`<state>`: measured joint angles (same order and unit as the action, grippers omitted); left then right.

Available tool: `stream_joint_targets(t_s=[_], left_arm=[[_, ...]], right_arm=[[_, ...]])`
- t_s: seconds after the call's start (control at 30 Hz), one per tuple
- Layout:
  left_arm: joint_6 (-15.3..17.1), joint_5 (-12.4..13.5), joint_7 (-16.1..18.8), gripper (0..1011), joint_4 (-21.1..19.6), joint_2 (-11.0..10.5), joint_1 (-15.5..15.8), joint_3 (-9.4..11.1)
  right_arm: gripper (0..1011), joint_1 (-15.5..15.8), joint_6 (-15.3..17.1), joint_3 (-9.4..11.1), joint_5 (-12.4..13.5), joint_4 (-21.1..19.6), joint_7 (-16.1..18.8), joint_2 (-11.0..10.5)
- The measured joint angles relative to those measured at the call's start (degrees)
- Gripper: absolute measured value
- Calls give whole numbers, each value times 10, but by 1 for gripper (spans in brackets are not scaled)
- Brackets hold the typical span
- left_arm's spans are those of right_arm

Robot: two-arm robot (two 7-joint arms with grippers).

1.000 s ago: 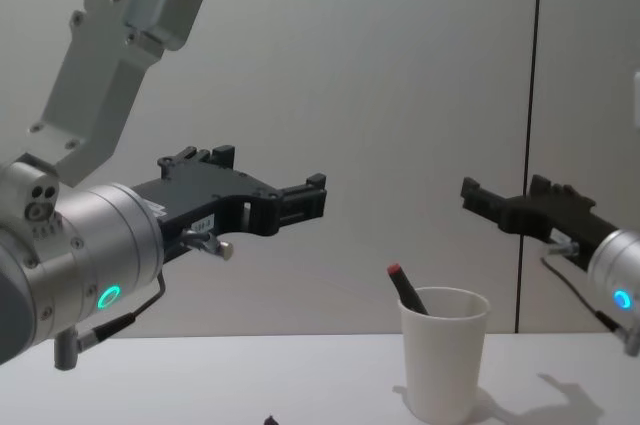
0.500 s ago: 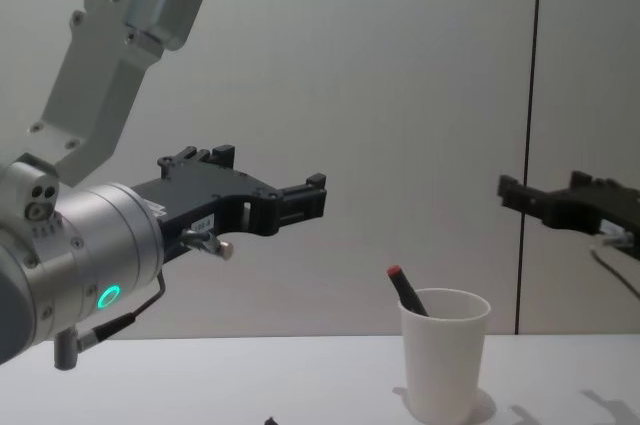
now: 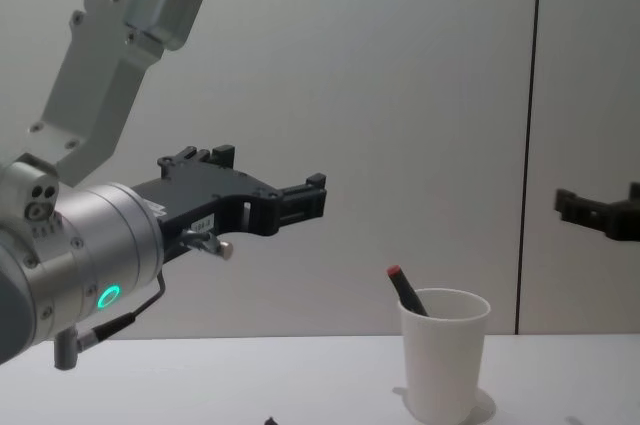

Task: Place the pen into the pen holder.

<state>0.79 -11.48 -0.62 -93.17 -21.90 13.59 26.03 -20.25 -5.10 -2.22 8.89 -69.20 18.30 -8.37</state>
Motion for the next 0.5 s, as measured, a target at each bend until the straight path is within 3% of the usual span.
stream_joint_targets(t_s=[0.5], left_arm=[[0,0,0,1003,0,0,0,0]], right_arm=[[1002,47,43,28,-16,-59,4,-32]])
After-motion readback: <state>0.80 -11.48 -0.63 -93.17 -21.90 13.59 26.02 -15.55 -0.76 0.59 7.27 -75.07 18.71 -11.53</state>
